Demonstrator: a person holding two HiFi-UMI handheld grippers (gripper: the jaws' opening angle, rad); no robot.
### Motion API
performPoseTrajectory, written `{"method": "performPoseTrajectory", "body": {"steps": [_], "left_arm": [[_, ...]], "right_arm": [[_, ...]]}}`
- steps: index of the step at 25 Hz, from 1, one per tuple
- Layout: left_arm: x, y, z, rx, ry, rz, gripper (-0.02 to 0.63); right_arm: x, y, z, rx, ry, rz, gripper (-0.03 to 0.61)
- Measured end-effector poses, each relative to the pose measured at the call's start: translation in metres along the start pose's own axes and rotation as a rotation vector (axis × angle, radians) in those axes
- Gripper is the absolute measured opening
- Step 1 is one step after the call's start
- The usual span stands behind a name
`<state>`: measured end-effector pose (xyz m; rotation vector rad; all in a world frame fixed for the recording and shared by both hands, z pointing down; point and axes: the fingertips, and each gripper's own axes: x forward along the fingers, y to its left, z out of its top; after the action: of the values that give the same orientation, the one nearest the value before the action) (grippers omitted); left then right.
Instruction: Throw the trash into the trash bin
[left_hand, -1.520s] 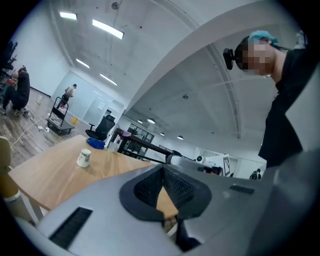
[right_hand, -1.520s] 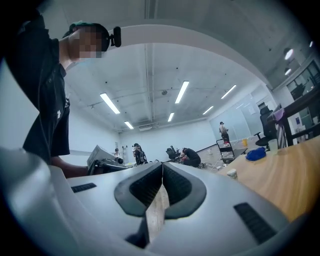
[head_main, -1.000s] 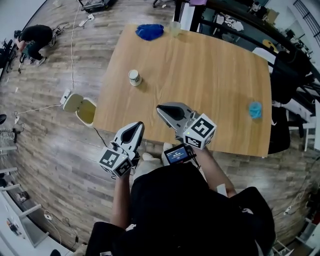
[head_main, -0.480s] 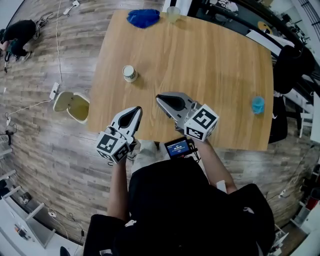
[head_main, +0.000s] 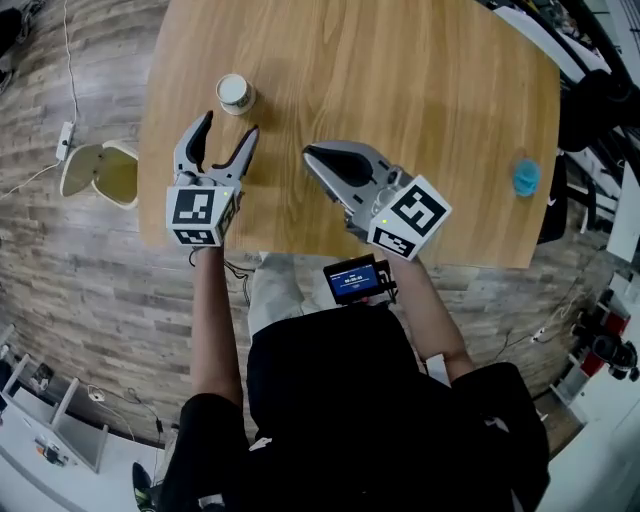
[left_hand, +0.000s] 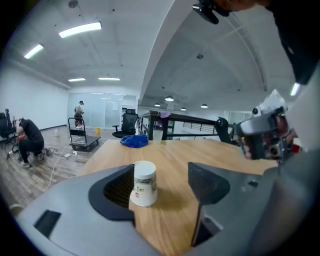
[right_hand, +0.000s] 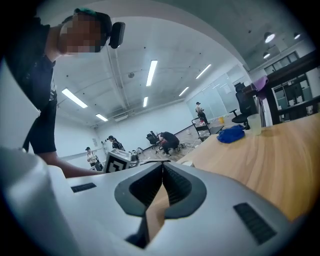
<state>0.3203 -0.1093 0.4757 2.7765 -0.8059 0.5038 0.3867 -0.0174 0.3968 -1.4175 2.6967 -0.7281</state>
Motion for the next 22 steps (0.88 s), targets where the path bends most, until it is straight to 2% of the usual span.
{"method": "performPoseTrajectory", "body": {"steps": [1, 3, 5, 9, 10, 11, 22], "left_arm": [[0.014, 0.008, -0.007, 0.042, 0.028, 0.015, 0.337], [0.04, 0.024, -0.016, 0.152, 0.071, 0.037, 0.348], [0.058, 0.035, -0.019, 0.2, 0.08, 0.052, 0.348], [0.077, 0.038, -0.04, 0.144, 0.129, 0.042, 0.347], [0.079, 0.039, -0.044, 0.146, 0.151, 0.037, 0.328], [0.08, 0.04, -0.046, 0.152, 0.165, 0.038, 0.275], [0.066, 0.046, -0.041, 0.13, 0.184, 0.109, 0.27]], "right_arm": [[0.002, -0.005, -0.005, 0.007, 0.005, -0.006, -0.002], [0.009, -0.016, -0.01, 0.01, 0.001, -0.019, -0.002], [0.014, -0.026, -0.013, 0.017, -0.01, -0.036, -0.002], [0.01, -0.035, -0.025, 0.065, -0.013, -0.052, -0.002], [0.011, -0.036, -0.029, 0.074, -0.01, -0.052, -0.002], [0.012, -0.037, -0.033, 0.078, -0.004, -0.052, -0.002], [0.018, -0.028, -0.043, 0.085, 0.023, -0.016, -0.002]]}}
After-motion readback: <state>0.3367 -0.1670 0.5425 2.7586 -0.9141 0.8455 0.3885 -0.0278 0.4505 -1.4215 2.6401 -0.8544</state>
